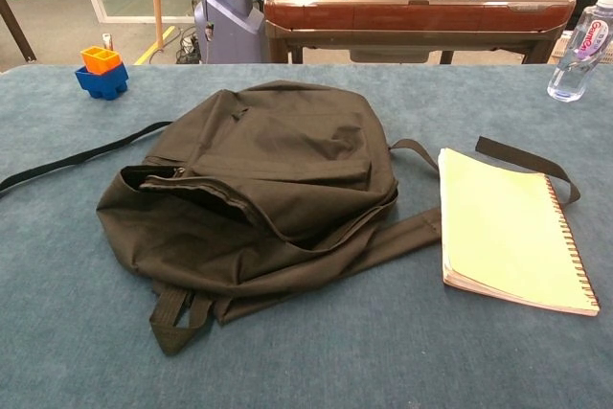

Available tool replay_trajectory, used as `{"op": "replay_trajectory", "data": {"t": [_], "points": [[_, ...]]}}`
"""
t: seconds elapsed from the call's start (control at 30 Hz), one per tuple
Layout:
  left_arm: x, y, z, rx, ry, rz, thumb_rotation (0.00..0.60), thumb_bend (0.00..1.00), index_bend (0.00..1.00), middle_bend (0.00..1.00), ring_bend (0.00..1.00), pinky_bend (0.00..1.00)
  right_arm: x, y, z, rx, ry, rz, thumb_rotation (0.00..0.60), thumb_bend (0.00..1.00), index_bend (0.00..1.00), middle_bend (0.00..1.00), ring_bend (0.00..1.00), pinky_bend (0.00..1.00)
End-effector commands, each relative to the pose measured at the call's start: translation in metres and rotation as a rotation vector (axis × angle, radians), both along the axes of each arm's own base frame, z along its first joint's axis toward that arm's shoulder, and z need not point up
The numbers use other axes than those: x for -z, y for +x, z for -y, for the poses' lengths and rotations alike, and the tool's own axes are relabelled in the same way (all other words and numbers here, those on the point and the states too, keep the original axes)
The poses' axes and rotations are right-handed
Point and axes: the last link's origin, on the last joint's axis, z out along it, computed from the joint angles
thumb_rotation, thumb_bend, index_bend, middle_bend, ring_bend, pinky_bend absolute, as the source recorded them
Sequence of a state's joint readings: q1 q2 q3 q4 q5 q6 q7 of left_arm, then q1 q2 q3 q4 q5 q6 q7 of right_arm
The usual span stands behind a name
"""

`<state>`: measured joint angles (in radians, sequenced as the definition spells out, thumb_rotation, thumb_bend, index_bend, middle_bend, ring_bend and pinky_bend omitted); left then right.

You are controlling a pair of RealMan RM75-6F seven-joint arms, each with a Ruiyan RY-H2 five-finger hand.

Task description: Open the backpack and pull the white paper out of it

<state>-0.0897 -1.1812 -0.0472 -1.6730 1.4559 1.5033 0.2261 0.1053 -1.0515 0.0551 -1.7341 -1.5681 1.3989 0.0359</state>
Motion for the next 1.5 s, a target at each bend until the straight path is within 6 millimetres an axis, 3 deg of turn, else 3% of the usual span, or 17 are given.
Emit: {"op": "replay_trajectory", "data": {"t": [0.03,0.4,0.63,0.93,1.27,1.33,1.5], "points": [[0.000,0.001,0.002,0.001,0.002,0.003,0.600,0.28,0.29,0.28,0.24,0.21,0.010,0.026,0.022,-0.102,0.109,-0.027,0.600,0.23,0.32,0.31,0.24,0.26],[0.001,0.004,0.006,0.008,-0.003,0.000,0.600,0.28,0.29,0.28,0.24,0.21,0.060,0.105,0.087,-0.347,0.377,-0.037,0.600,0.16,0.22,0.24,0.17,0.26],[0.004,0.007,0.007,0.010,-0.010,-0.001,0.600,0.28,0.31,0.28,0.24,0.21,0.113,0.154,0.123,-0.432,0.543,-0.028,0.600,0.16,0.20,0.21,0.16,0.26],[0.004,0.008,0.004,0.012,-0.012,-0.001,0.600,0.28,0.31,0.28,0.24,0.21,0.184,0.190,0.145,-0.474,0.635,-0.053,0.600,0.16,0.20,0.21,0.16,0.26],[0.004,0.005,0.005,0.001,-0.007,-0.001,0.600,0.28,0.32,0.28,0.24,0.21,0.223,0.224,0.159,-0.500,0.657,-0.066,0.600,0.16,0.20,0.23,0.16,0.26],[0.003,0.005,0.005,-0.001,-0.003,0.001,0.600,0.28,0.32,0.28,0.24,0.21,0.234,0.234,0.163,-0.501,0.657,-0.064,0.600,0.19,0.24,0.27,0.16,0.26],[0.004,0.007,0.003,0.012,-0.005,0.005,0.600,0.28,0.32,0.28,0.24,0.21,0.249,0.246,0.167,-0.505,0.650,-0.061,0.600,0.35,0.56,0.42,0.27,0.28]]}}
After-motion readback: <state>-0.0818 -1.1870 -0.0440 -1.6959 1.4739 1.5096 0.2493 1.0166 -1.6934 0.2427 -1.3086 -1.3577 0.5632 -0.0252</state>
